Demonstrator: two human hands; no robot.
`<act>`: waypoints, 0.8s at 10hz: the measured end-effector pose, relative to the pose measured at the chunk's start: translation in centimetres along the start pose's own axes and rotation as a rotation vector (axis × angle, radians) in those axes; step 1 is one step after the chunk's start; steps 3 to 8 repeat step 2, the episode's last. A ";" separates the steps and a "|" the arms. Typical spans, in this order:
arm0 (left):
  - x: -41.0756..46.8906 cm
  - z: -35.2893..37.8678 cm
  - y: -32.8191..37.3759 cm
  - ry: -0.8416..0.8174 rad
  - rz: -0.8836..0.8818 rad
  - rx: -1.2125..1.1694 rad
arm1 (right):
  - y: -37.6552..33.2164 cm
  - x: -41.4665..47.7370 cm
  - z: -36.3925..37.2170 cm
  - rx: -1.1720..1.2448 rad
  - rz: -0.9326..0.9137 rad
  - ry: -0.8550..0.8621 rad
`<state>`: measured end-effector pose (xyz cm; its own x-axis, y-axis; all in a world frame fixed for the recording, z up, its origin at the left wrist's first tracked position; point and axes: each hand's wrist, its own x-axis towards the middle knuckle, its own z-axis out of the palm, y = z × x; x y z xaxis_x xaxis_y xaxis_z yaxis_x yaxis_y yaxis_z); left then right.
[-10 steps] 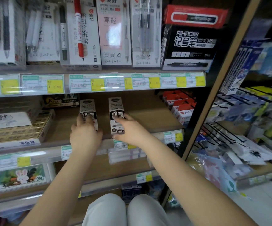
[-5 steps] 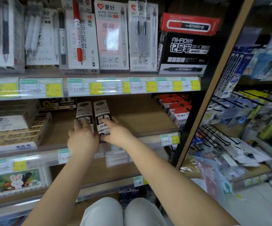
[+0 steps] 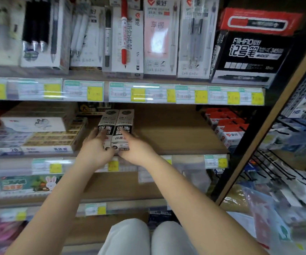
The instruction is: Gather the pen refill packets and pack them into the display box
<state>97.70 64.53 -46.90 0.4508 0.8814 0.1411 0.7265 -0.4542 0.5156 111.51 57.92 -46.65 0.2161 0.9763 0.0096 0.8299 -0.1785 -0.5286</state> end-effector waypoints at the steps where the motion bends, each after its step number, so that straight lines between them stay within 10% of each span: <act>1: -1.4 0.0 -0.1 0.016 0.044 0.021 | -0.6 -0.8 0.3 -0.037 -0.001 -0.004; 2: -2.5 -0.1 -0.9 0.057 0.096 0.085 | -2.2 -2.0 1.2 -0.285 -0.082 0.267; 8: -2.5 -0.1 -0.9 0.057 0.096 0.085 | -2.2 -2.0 1.2 -0.285 -0.082 0.267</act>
